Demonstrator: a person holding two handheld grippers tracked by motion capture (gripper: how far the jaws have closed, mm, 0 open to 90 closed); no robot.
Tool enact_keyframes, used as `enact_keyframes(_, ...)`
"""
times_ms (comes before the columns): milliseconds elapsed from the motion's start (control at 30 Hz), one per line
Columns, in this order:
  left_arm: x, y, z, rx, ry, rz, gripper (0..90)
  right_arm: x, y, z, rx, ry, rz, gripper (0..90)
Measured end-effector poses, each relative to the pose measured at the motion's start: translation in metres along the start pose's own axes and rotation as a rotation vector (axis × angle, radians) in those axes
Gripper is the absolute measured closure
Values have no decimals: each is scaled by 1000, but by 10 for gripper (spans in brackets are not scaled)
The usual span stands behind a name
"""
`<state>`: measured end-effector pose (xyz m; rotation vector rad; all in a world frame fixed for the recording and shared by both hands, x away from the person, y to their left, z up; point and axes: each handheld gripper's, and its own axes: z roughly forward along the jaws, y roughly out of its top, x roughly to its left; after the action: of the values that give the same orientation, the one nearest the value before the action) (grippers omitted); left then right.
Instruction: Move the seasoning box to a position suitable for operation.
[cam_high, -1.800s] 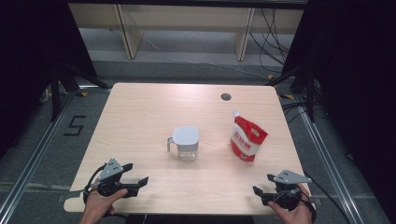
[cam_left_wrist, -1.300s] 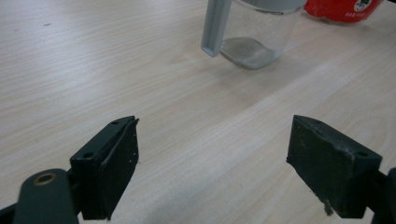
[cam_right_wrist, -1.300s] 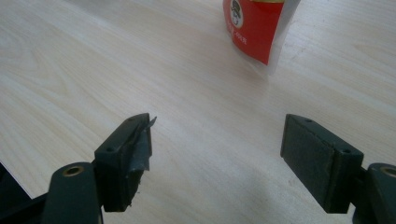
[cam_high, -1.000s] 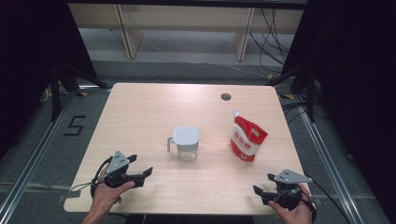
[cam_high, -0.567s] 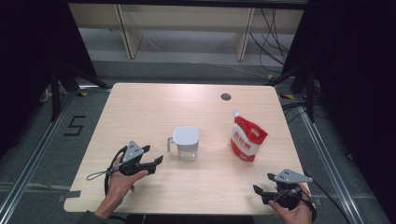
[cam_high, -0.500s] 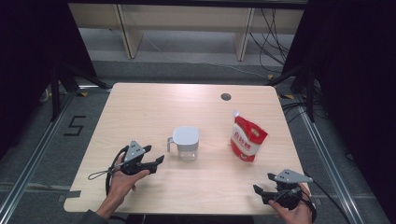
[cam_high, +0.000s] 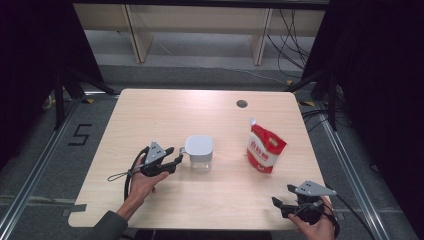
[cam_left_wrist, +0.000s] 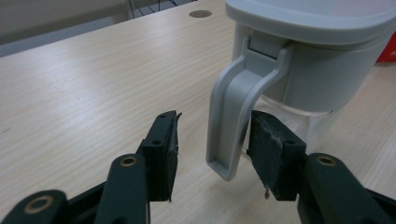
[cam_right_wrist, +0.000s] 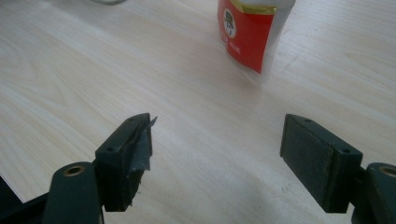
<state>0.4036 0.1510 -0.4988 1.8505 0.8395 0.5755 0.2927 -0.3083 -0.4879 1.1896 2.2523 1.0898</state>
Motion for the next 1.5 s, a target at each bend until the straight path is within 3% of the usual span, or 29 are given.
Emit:
enact_keyframes(467, 1, 1, 16, 23, -46, 75, 635, 2, 0, 1, 6, 9, -6, 261)
enact_keyframes(567, 2, 1, 16, 5, -63, 53, 671, 1, 1, 1, 12, 14, -7, 261)
enact_keyframes(600, 2, 2, 16, 5, -60, 69, 697, 2, 1, 1, 17, 8, -2, 261)
enact_keyframes(700, 4, 2, 16, 0, -73, 56, 703, 4, 1, 0, 24, 11, 17, 261)
enact_keyframes(767, 4, 2, 16, 1, -74, 60, 704, 2, 1, 1, 14, 14, -10, 261)
enact_keyframes(867, 4, 2, 14, -6, -90, 74, 705, 2, 1, 1, 23, 26, 6, 261)
enact_keyframes(1100, 0, 1, 10, -4, -104, 56, 703, 1, 1, 1, 8, 10, -8, 261)
enact_keyframes(1133, -1, -1, 9, 1, -113, 44, 703, 3, 0, 1, 16, 19, 22, 261)
enact_keyframes(1233, -6, -2, 5, 5, -121, 43, 703, 4, 1, 0, 14, 14, 19, 261)
enact_keyframes(1267, -9, -2, 2, 11, -117, 59, 703, 4, 0, 0, 25, 23, 32, 261)
enact_keyframes(1333, -12, -3, 0, 10, -132, 50, 702, 3, 0, 1, 16, 16, 21, 261)
enact_keyframes(1367, -15, -3, -2, 9, -153, 64, 703, 1, 1, 0, 11, 6, -6, 261)
enact_keyframes(1400, -18, -4, -4, 15, -146, 56, 702, 1, 1, 0, 9, 6, -8, 261)
enact_keyframes(1433, -18, -4, -4, 15, -146, 56, 702, 3, 1, 0, 22, 17, 31, 261)
enact_keyframes(1500, -23, -4, -7, 23, -149, 50, 701, 1, 1, 1, 16, 21, 12, 261)
